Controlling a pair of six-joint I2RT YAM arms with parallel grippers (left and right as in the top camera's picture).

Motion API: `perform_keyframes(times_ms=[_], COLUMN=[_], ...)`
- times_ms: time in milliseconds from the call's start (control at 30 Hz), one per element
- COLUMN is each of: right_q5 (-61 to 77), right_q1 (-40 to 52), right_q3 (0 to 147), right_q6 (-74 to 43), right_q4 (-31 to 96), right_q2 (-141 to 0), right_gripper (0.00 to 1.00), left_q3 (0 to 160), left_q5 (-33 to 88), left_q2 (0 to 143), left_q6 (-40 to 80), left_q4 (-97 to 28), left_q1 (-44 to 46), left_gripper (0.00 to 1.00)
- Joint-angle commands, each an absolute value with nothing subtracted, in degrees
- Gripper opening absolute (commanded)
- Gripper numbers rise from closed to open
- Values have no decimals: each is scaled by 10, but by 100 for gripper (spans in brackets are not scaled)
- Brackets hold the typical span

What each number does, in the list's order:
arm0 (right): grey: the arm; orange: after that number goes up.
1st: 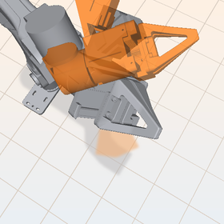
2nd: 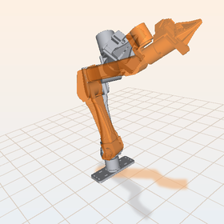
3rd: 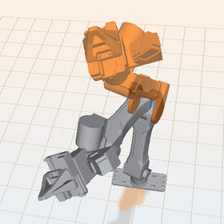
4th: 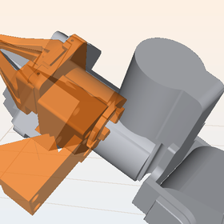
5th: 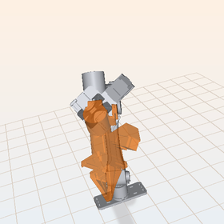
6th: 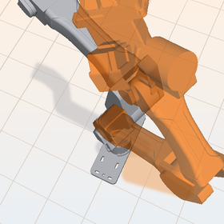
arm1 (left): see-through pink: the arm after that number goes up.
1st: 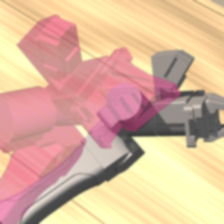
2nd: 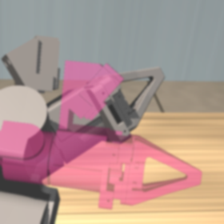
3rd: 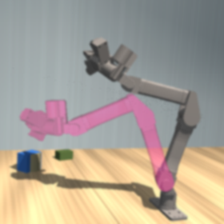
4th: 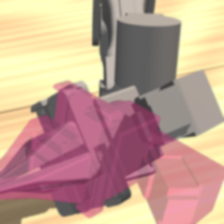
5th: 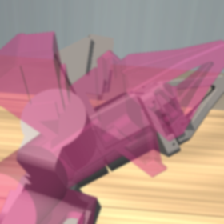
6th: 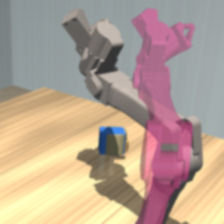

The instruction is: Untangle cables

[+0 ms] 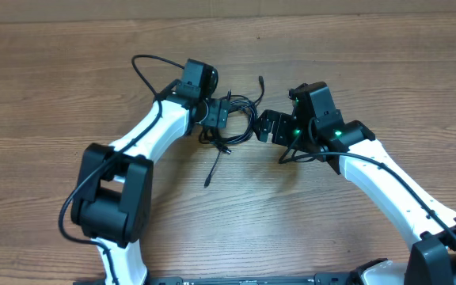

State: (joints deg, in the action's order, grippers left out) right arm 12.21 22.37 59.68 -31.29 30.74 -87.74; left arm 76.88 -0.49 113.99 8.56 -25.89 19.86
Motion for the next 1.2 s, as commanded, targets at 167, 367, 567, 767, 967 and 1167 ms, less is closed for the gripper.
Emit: perform_keyframes(times_ms=[167, 367, 567, 767, 967, 1167], right_q5=[90, 90, 90, 90, 90, 90], right_q1=[222, 222, 222, 222, 222, 222], right_q3=[601, 601, 601, 601, 601, 601], right_q6=[-310, -310, -310, -310, -310, -310], right_q4=[305, 303, 303, 303, 303, 303], right_q2=[-870, -870, -870, -870, -870, -870], right_gripper=[100, 100, 100, 100, 100, 100], left_q3=[778, 778, 778, 778, 778, 779], left_q5=[11, 11, 11, 11, 11, 11], left_q2=[1182, 1183, 1188, 1188, 1188, 1183], left_q6=[77, 77, 77, 77, 79, 79], left_q4=[-250, -244, -245, -254, -259, -284], left_q1=[200, 202, 207, 207, 207, 206], left_gripper=[80, 66, 61, 49, 4, 4])
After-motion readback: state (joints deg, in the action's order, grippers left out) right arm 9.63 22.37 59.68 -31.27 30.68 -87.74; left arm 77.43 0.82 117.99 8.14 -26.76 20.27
